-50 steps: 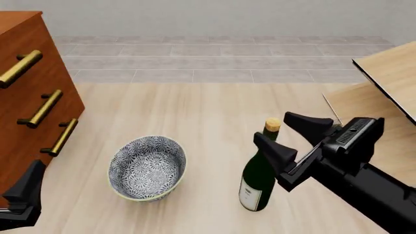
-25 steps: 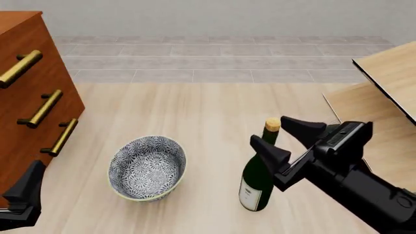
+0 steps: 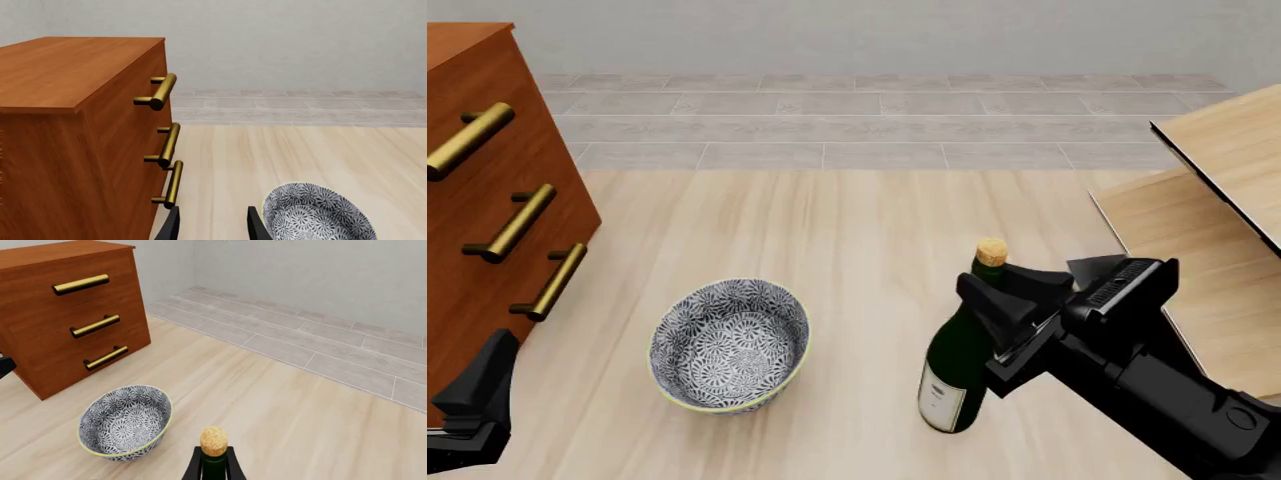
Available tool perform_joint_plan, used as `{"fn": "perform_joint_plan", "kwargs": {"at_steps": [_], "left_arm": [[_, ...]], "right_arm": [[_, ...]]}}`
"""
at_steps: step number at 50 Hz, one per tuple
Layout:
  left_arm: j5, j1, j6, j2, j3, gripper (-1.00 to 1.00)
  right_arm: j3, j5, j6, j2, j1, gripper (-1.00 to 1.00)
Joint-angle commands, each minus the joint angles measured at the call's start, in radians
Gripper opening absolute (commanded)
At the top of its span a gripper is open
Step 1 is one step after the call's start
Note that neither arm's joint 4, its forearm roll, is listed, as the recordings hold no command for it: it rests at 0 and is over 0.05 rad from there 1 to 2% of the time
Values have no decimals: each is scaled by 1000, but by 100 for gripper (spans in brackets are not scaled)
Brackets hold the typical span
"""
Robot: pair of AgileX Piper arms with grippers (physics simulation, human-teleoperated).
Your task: Put the wine bottle on the wine rack.
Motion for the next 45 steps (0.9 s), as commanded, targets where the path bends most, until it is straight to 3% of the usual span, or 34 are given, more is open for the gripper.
{"fn": "perform_joint_plan", "kwargs": {"at_steps": [1,45], "left_arm": [[0,2,0,0,0,100],[-4,-6,-8,0,0,100]], "right_arm": [[9,9,9,-9,-4,-100],[-66,159,-1,-143,-23,-100]]}}
